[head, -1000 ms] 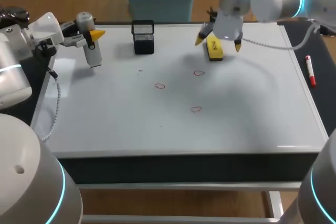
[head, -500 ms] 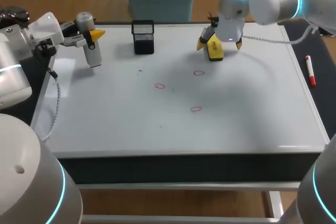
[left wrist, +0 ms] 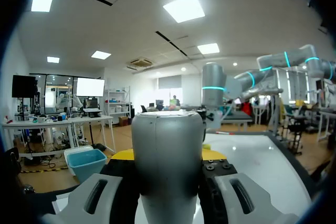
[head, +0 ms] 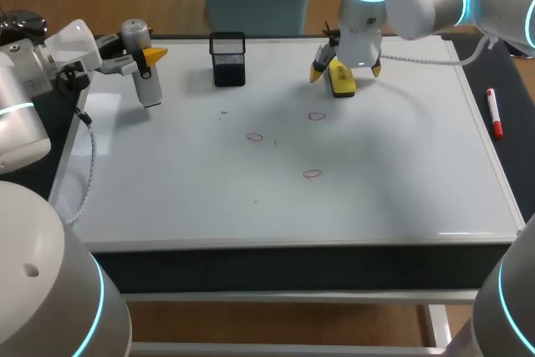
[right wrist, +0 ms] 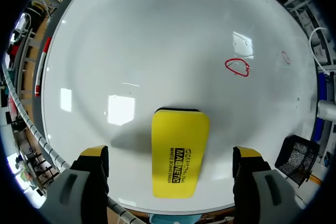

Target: Pick up the inspection probe, press it on each red-marked spot on the whiteboard one by one, put down the probe, pick up the eraser, and wipe off all the red marks.

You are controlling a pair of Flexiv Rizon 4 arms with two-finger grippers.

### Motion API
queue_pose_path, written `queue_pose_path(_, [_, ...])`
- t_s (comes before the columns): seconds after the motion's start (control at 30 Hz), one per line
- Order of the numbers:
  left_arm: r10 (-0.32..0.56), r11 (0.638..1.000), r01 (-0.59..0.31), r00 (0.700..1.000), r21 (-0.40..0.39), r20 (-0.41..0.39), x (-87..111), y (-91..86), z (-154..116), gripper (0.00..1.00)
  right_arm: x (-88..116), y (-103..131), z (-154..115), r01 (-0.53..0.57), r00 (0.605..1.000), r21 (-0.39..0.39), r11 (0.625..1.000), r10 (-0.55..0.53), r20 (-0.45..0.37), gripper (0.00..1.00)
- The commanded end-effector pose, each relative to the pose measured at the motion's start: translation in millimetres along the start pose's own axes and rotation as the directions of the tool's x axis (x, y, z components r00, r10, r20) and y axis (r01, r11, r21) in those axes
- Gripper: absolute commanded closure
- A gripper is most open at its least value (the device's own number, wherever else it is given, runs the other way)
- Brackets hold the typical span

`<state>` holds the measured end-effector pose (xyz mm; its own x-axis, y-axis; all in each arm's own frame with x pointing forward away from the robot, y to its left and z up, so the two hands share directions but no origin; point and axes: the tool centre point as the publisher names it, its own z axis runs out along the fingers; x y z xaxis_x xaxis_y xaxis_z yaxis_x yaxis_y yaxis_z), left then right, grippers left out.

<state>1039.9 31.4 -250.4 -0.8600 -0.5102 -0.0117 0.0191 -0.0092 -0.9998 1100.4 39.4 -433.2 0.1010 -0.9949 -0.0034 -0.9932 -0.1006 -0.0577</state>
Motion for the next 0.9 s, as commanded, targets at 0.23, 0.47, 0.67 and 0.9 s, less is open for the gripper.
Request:
queue_pose_path(0.23, [0.002,1.0,-0.002,1.0,0.002,0.0,-0.2,-0.2,0.4,1.0,1.2,-11.7,-1.5,0.011,1.0,-0.013,1.0,-0.011,-0.02,0.0])
queue_pose_path(0.47, [0.002,1.0,-0.002,1.0,0.002,0.0,-0.2,-0.2,0.4,1.0,2.6,-14.5,-0.8,0.012,1.0,-0.02,1.0,-0.013,-0.025,0.0])
queue_pose_path(0.67, [0.002,1.0,-0.002,1.0,0.002,0.0,-0.2,-0.2,0.4,1.0,0.7,-11.3,1.3,0.022,1.0,-0.034,0.999,-0.022,-0.021,0.58])
queue_pose_path(0.9, [0.002,1.0,-0.002,1.0,0.002,0.0,-0.2,-0.2,0.4,1.0,1.3,-7.6,-4.4,0.023,1.0,-0.035,0.999,-0.024,-0.019,1.0])
